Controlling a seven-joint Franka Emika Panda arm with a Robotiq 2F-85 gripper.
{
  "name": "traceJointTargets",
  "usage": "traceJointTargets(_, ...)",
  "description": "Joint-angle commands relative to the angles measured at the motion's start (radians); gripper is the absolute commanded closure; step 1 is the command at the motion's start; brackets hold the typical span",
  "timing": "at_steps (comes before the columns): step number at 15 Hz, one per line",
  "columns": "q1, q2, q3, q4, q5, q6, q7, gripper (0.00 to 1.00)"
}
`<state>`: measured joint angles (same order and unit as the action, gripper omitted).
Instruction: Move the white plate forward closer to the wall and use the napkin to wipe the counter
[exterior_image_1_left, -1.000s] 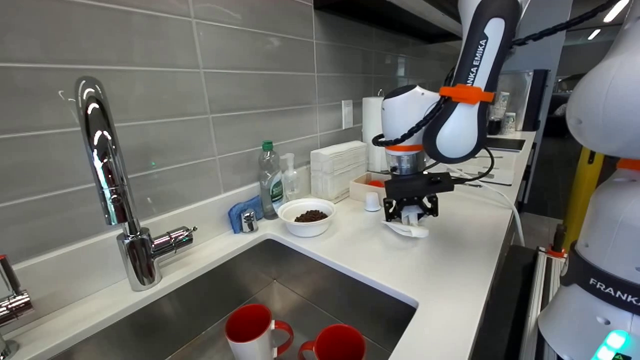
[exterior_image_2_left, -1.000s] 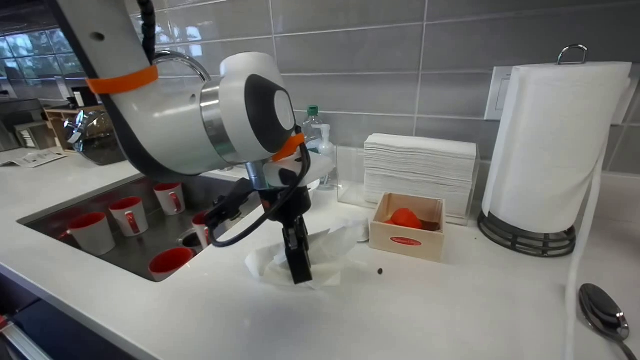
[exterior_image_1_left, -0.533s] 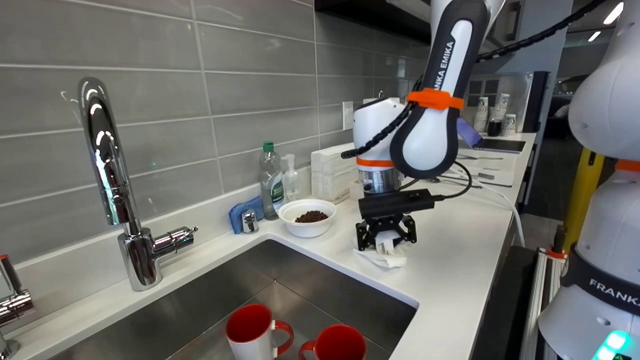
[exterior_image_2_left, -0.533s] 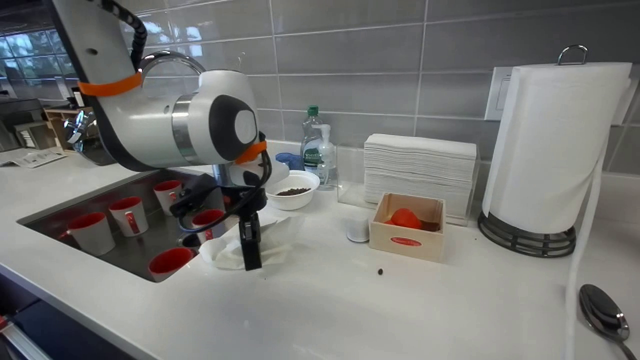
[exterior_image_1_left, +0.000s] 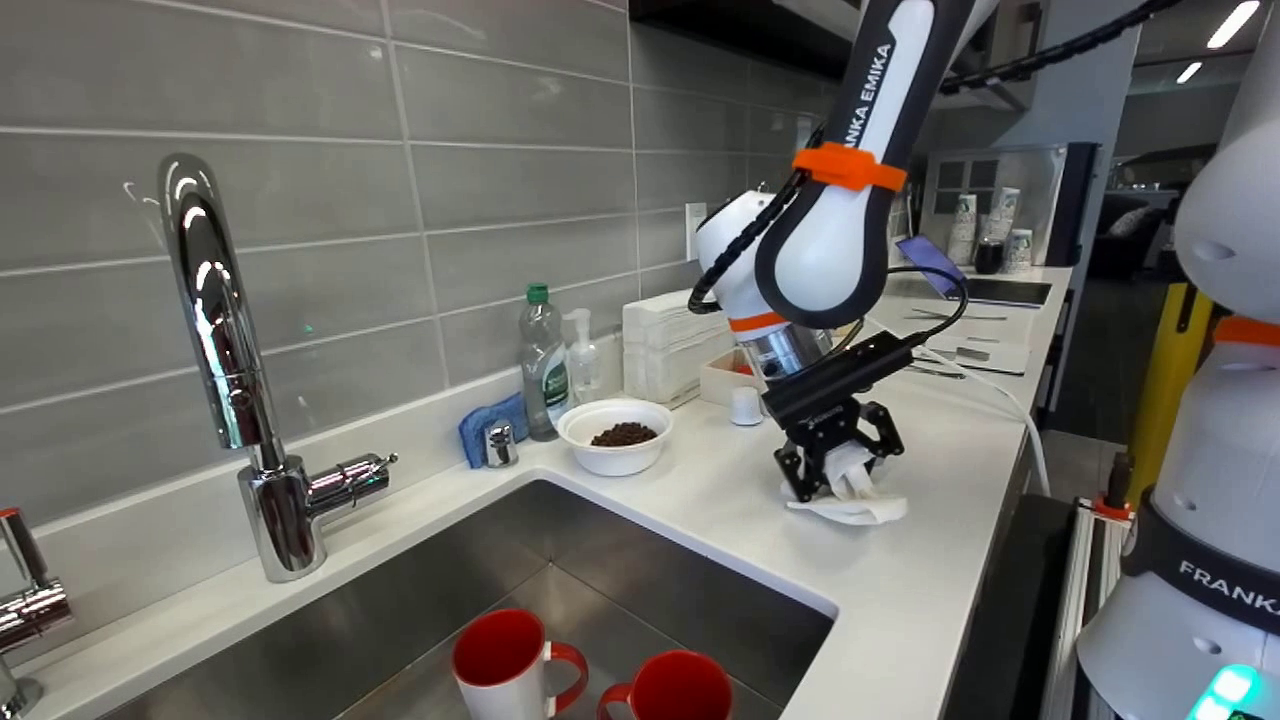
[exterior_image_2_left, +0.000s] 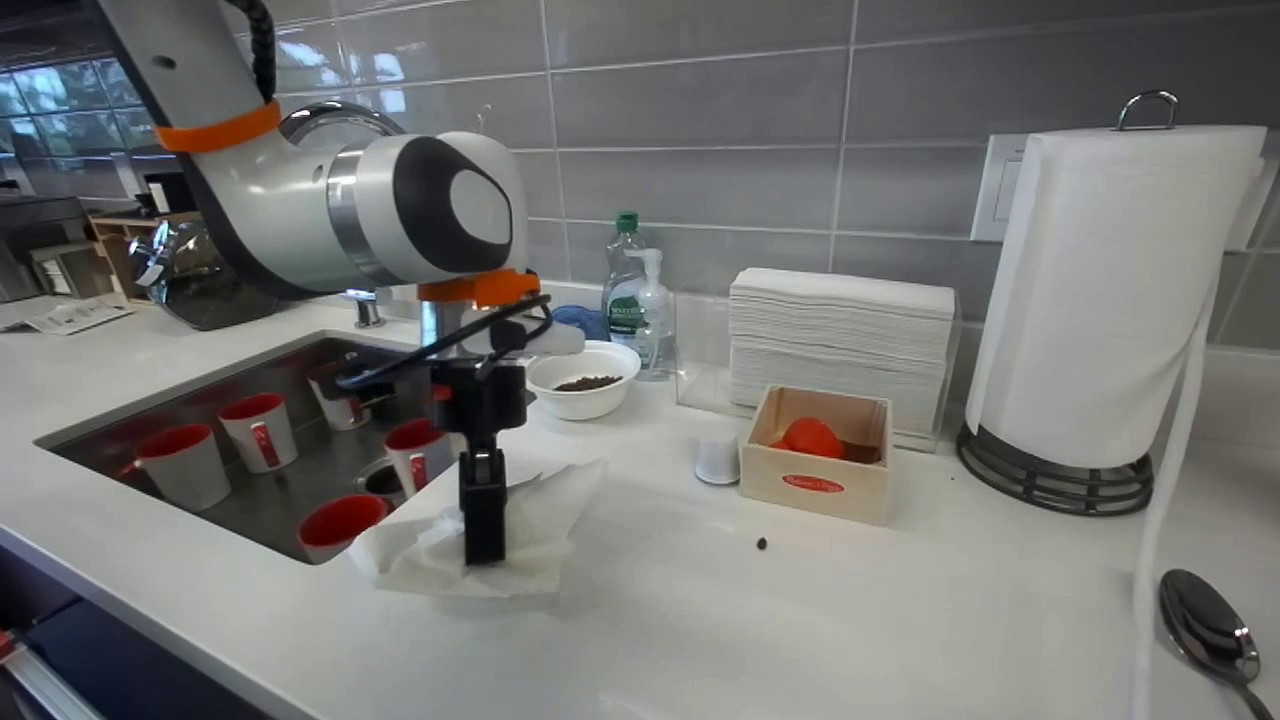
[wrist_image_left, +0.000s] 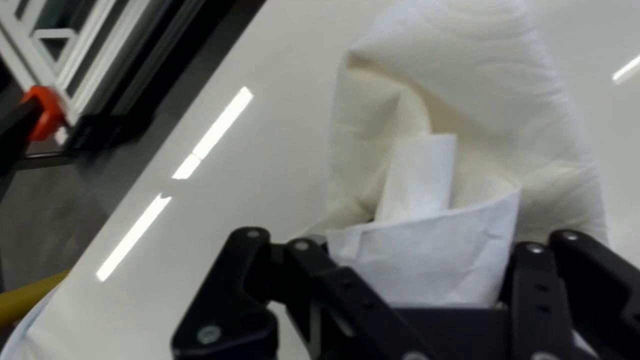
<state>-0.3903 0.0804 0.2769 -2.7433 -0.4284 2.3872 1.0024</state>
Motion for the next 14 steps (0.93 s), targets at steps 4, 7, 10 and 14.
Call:
traceJointTargets(4, 0.151, -0.008, -0.354, 0.001, -0.334, 0.056, 0.174, 1.0)
traceJointTargets(7, 0.153, 0.029, -0.427, 0.0, -0.341, 0.176, 0.215, 1.0)
traceJointTargets(10, 0.181, 0.058, -0.446, -0.003, -0.276, 0.279, 0.212, 1.0)
traceJointTargets(14, 0.252, 0.087, -0.397, -0.004, -0.095, 0.357, 0.119, 1.0)
